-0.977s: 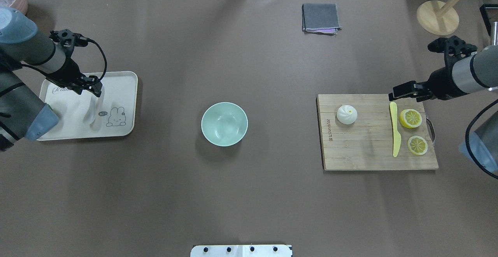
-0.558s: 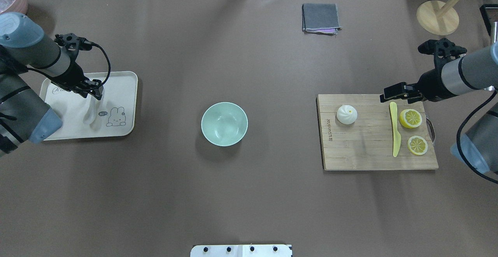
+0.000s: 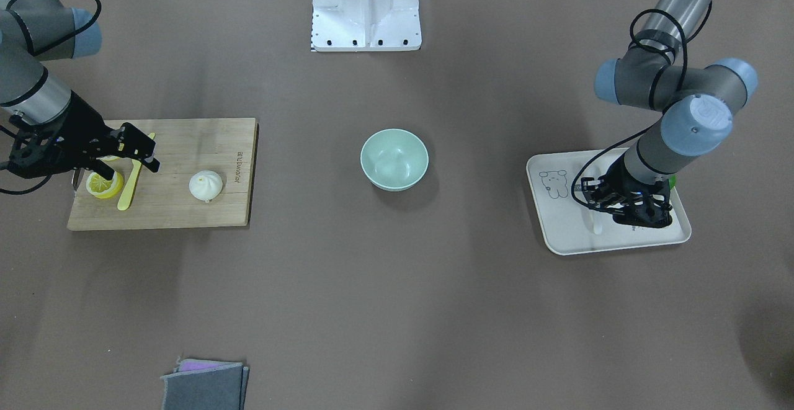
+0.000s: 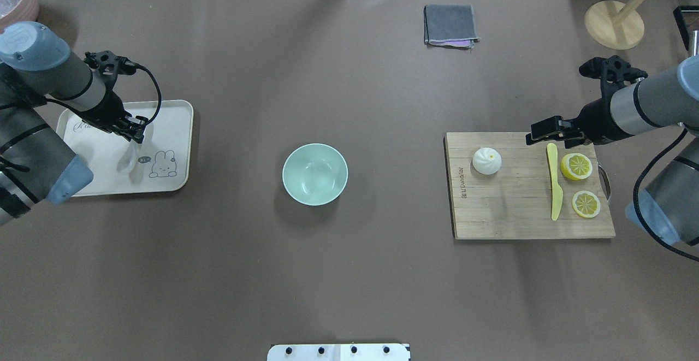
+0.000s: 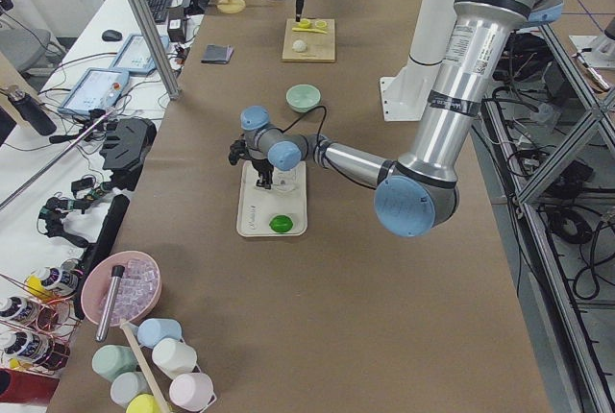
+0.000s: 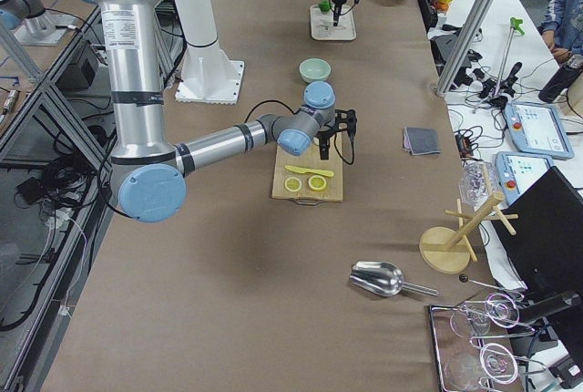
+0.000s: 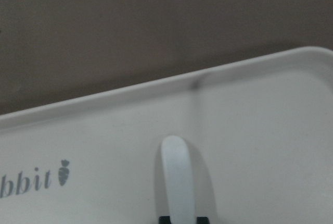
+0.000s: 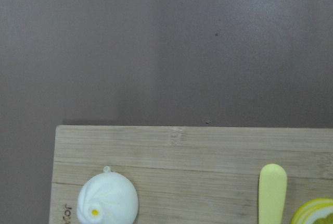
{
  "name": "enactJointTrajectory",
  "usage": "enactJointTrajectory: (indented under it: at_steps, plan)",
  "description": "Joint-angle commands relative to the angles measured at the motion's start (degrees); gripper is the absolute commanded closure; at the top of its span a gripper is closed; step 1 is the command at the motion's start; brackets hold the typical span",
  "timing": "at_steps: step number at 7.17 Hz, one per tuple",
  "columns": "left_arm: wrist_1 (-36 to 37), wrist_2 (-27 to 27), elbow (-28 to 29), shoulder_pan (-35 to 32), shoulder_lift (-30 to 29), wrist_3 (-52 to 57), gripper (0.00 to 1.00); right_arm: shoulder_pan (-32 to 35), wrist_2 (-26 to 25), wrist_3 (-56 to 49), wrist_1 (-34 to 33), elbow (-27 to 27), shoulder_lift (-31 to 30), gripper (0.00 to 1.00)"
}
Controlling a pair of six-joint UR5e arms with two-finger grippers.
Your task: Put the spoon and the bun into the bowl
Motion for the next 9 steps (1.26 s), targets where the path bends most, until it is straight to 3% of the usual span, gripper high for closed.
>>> enactJointTrajectory:
  at_steps: [1,3,6,7,8,9]
  plan:
    - [0.8,-0.3,-3.0,0.2,-3.9,-2.3,1.0,-1.0,-1.7,0.4,-0.1,-0.6,1.5,0.0]
    - [0.8,-0.3,-3.2,7.6,-15.7,-17.9,1.0,-6.4,-7.1,4.6,-0.2,-1.5,3.8,0.0]
    - [0.7,5.3,-3.0,15.1,-23.1,-27.8,1.0,-10.6,-11.7,5.1,-0.8,-3.7,5.9,0.08]
    - [0.7,5.3,-2.9,15.9,-24.0,-28.3,1.0,-10.9,-11.8,5.1,-1.1,-4.3,6.8,0.26]
    - [0.3,5.4,-2.0,15.9,-24.1,-28.2,1.0,-10.9,-11.8,5.1,-1.2,-5.1,7.6,0.58]
    - [0.2,7.0,-1.7,15.9,-24.2,-28.2,1.0,-11.0,-11.8,4.9,-1.1,-5.6,7.9,0.99]
